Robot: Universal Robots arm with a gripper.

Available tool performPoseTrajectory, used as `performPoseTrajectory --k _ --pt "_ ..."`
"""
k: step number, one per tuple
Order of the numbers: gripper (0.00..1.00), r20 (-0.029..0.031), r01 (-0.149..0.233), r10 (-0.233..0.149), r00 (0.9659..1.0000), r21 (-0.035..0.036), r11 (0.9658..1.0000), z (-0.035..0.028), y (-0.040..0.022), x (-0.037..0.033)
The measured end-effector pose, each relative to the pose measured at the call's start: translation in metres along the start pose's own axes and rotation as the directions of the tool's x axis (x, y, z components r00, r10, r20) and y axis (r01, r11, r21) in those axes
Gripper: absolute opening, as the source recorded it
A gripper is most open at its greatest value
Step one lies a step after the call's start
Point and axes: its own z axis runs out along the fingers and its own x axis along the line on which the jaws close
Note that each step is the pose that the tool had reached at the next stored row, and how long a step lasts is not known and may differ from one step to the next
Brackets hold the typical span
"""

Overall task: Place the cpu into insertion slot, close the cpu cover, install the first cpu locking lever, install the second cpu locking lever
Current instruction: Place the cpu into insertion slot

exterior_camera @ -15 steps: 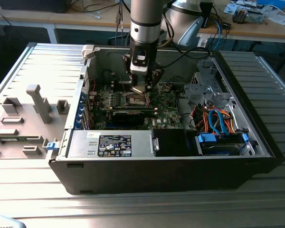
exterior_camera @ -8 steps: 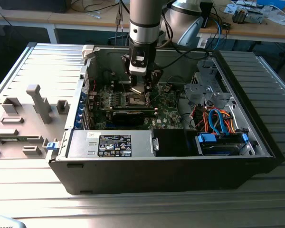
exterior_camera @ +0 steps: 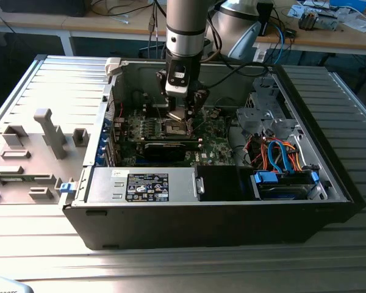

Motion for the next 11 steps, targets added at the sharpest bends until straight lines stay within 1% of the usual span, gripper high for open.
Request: performPoseTrajectory --k 6,11 --pt "0.55 0.0001 -0.031 0.031 0.9995 0.0002 0.9995 0.0000 0.0000 0.0000" --pt "0.55 0.0002 -0.043 0.043 0.9991 0.0003 0.9991 0.0001 0.0000 0.0000"
